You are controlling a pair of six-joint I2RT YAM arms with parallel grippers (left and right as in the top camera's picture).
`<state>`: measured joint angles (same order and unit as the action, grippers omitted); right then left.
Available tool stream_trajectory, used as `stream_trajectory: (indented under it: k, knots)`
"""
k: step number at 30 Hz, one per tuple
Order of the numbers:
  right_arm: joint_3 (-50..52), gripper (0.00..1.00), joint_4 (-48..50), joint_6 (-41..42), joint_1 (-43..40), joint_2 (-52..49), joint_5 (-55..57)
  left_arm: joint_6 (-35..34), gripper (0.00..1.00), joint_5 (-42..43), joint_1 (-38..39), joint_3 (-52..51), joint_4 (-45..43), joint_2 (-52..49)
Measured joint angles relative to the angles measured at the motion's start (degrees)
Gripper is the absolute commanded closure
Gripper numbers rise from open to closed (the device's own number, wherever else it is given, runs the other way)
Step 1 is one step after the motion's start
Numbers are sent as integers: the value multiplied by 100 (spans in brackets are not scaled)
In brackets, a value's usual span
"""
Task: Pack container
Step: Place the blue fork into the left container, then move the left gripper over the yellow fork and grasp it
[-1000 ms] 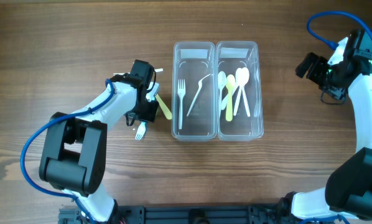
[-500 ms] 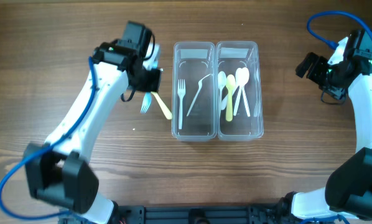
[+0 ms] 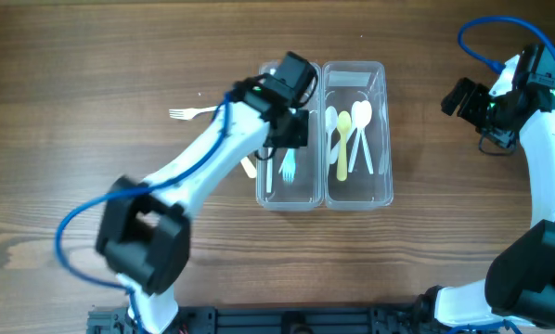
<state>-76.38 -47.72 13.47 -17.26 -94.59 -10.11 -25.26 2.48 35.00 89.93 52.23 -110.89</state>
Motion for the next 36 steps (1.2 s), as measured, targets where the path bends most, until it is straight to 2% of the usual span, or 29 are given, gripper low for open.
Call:
stream_trajectory:
  k: [2,3,6,11,14,18,23,28,33,36]
  knots:
    - [0,0,20,0,0,0,0,-114,53,13,-2,-11,2,-164]
    - [0,0,20,0,0,0,0,-105,48,33,-13,7,31,-151]
    - [0,0,20,0,0,0,0,-179,45,46,-57,372,151,98]
    - [0,0,17,0,0,0,0,-195,43,-297,-352,708,503,1025]
    - [0,0,20,0,0,0,0,-544,42,-640,-726,761,850,1255]
    - [2,0,20,0,0,0,0,-1464,44,-876,-1261,245,522,879]
    - [0,0,-4,0,0,0,0,-2260,44,-911,-1325,-267,398,-35]
    - [0,0,-28,0,0,-2,0,-3058,43,-911,-1327,-308,313,-380]
    - [0,0,-31,0,0,-2,0,-3333,41,-929,-1327,-308,195,-697]
    - [0,0,-31,0,0,0,0,-3399,43,-935,-1327,-308,190,-931]
